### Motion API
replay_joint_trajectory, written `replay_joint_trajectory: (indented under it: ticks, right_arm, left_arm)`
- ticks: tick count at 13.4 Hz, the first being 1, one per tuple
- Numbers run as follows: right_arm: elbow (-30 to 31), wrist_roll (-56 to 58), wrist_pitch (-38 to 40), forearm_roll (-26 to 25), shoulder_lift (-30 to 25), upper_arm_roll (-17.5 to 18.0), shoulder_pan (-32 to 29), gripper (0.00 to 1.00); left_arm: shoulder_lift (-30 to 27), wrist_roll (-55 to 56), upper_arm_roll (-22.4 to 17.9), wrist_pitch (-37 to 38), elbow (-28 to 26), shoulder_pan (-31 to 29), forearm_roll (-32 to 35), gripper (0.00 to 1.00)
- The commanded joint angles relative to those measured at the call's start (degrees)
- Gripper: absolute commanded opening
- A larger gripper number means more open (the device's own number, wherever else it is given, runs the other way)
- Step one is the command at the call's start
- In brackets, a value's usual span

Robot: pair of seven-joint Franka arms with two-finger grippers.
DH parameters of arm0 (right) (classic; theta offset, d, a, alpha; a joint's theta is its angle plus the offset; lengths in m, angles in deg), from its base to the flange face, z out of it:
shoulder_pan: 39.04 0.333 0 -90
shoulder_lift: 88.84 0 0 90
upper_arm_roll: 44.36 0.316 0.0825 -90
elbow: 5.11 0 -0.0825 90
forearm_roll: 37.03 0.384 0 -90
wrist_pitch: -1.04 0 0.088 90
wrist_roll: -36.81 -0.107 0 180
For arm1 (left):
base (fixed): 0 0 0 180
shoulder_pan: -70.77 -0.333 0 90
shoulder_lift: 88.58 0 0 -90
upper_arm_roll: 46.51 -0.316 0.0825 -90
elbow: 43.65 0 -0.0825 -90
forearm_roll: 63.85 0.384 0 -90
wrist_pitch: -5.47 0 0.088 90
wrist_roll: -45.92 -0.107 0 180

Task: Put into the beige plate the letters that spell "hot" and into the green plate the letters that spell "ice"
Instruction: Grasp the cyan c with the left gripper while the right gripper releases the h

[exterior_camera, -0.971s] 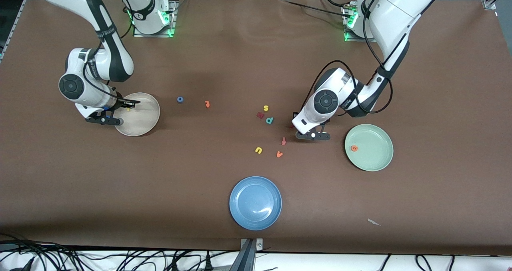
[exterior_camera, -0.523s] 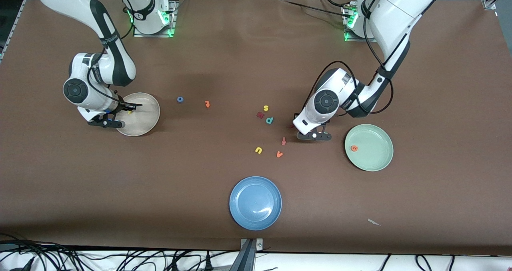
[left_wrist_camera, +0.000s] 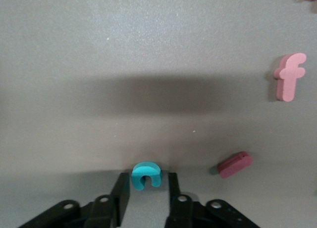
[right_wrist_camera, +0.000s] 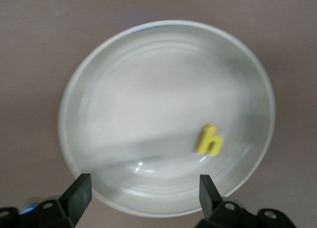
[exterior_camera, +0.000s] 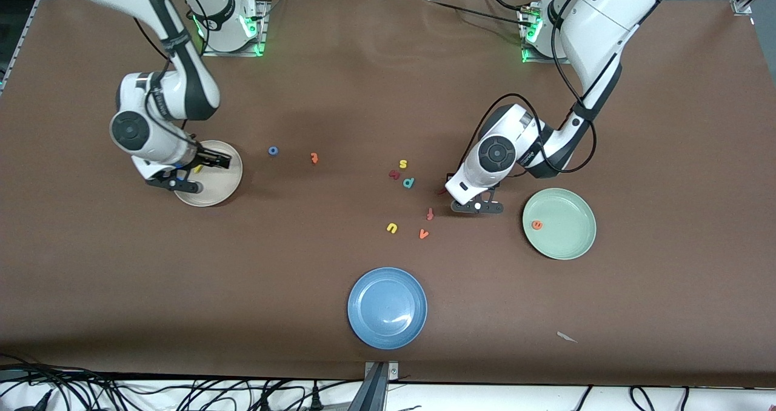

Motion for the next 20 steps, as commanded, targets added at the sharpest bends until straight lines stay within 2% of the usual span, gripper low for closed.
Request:
replay_joint_trajectory:
  ticks: [1,4,6,7,8,12,14,16,19,20]
  right_arm:
    - [0.7,-7.7,0.5,1.2,-1.2,4.1,0.0,0.96]
    - [0.9,-15.7,-2.0,1.2,-0.8,8.2,0.0,0.96]
    - [1.3,-19.1,-3.9,1.2,0.0,10.0,0.0,0.96]
    - [1.5,-21.3,-4.5,1.2,0.3,11.1,0.0,0.96]
    - [1.7,-22.3,-5.7,1.2,0.6,11.7,0.0,0.96]
    - [5.7,-26.1,-13.6,1.2,1.9,13.6,0.0,0.95]
    - [6.5,-26.5,-14.4,1.2,1.9,13.7,0.0,0.92]
    - [8.3,-26.5,-15.8,1.2,1.8,13.7,0.0,0.92]
    - [9.1,-27.1,-16.2,1.2,1.6,14.1,0.0,0.80]
    - [9.6,-27.2,-16.7,1.2,1.5,14.1,0.0,0.79]
  left_arm:
    - [0.3,1.5,0.1,-1.4,-0.8,-0.4,2.5,0.35]
    - [0.7,1.5,0.1,-2.2,-0.8,-0.3,2.5,0.34]
    - [0.4,1.4,0.1,-2.0,-0.8,-0.4,2.5,0.03]
    - [0.0,1.3,0.1,-1.4,-0.6,-0.5,2.5,0.00]
    - [-1.0,1.3,0.2,-0.8,-0.5,-0.5,2.4,0.00]
    - [-4.6,-4.0,-0.1,11.0,2.8,-1.5,2.5,0.00]
    - [-5.4,-9.7,-0.4,12.9,2.8,-4.1,2.8,0.00]
    - [-5.4,-19.1,-0.1,13.4,2.8,-8.5,5.8,0.00]
    - [-5.0,-29.7,-0.4,13.4,2.8,-12.0,6.5,0.00]
    - [-4.6,-31.1,-0.4,13.3,2.8,-12.8,9.3,0.00]
